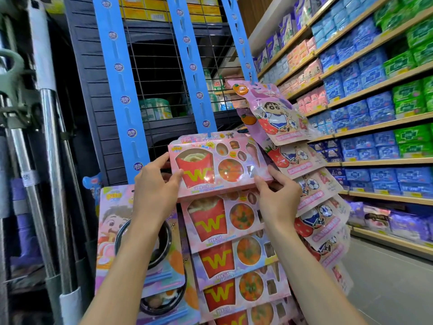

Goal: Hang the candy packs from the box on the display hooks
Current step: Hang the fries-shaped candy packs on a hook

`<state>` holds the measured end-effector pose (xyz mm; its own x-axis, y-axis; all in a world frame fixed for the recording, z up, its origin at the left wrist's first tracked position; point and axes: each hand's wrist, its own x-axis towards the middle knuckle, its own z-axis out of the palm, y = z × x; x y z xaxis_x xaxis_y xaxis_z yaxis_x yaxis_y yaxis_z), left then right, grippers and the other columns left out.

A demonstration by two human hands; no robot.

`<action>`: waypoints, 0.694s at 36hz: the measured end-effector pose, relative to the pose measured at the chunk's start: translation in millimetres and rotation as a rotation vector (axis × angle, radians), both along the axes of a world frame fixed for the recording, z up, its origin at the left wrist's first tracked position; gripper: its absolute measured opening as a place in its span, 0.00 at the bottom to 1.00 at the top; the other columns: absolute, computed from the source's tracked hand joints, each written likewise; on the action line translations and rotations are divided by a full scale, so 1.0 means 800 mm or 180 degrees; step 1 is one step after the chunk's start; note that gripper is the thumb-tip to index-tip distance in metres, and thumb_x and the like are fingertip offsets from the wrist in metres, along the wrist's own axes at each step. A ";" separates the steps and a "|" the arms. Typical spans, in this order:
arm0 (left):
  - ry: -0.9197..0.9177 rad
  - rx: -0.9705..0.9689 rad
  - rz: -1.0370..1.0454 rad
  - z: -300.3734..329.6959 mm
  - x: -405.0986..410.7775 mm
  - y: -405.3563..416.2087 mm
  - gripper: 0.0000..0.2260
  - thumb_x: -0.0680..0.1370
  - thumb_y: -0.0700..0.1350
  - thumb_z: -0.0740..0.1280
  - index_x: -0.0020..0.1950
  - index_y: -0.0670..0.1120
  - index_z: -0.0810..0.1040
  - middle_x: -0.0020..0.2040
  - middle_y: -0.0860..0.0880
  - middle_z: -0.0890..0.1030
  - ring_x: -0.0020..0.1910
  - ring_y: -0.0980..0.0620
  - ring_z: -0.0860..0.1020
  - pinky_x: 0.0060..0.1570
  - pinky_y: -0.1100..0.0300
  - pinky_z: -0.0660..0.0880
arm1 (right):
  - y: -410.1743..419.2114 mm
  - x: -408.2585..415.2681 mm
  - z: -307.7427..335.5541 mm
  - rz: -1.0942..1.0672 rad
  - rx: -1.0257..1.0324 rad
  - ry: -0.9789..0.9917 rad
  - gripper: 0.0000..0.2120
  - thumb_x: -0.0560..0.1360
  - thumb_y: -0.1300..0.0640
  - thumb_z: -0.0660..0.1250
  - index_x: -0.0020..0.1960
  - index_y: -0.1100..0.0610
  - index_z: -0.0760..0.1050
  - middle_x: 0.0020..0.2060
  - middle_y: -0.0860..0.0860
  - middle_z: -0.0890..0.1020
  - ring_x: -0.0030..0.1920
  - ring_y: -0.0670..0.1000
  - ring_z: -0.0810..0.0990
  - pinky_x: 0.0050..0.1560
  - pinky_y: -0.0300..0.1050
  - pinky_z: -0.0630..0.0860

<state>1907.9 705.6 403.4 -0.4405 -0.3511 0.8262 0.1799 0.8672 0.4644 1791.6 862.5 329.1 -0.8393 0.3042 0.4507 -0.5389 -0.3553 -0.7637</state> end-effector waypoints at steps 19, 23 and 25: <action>-0.0495 -0.0284 0.0482 -0.024 0.007 0.001 0.20 0.73 0.51 0.74 0.62 0.48 0.76 0.56 0.49 0.80 0.55 0.47 0.79 0.54 0.46 0.78 | -0.001 0.020 -0.036 -0.0349 0.0347 0.0188 0.22 0.77 0.58 0.72 0.70 0.51 0.75 0.63 0.48 0.75 0.64 0.50 0.76 0.66 0.54 0.76; -0.0243 -0.0499 0.0615 -0.038 0.009 0.009 0.24 0.74 0.50 0.73 0.68 0.48 0.74 0.61 0.46 0.74 0.61 0.47 0.73 0.59 0.56 0.69 | 0.007 0.035 -0.054 -0.0397 0.0357 0.0334 0.21 0.76 0.61 0.72 0.68 0.51 0.77 0.61 0.45 0.77 0.60 0.42 0.76 0.64 0.47 0.78; 0.0105 -0.0687 0.0668 -0.052 0.013 0.022 0.24 0.74 0.48 0.73 0.68 0.44 0.73 0.60 0.44 0.74 0.61 0.45 0.72 0.59 0.57 0.67 | 0.015 0.044 -0.067 -0.0418 0.0430 0.0405 0.18 0.76 0.60 0.72 0.65 0.51 0.79 0.57 0.44 0.79 0.56 0.40 0.79 0.59 0.42 0.80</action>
<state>1918.7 723.4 361.5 -0.3486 -0.2464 0.9043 -0.0017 0.9650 0.2623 1826.6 874.7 275.7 -0.7304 0.3366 0.5943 -0.6687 -0.1749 -0.7227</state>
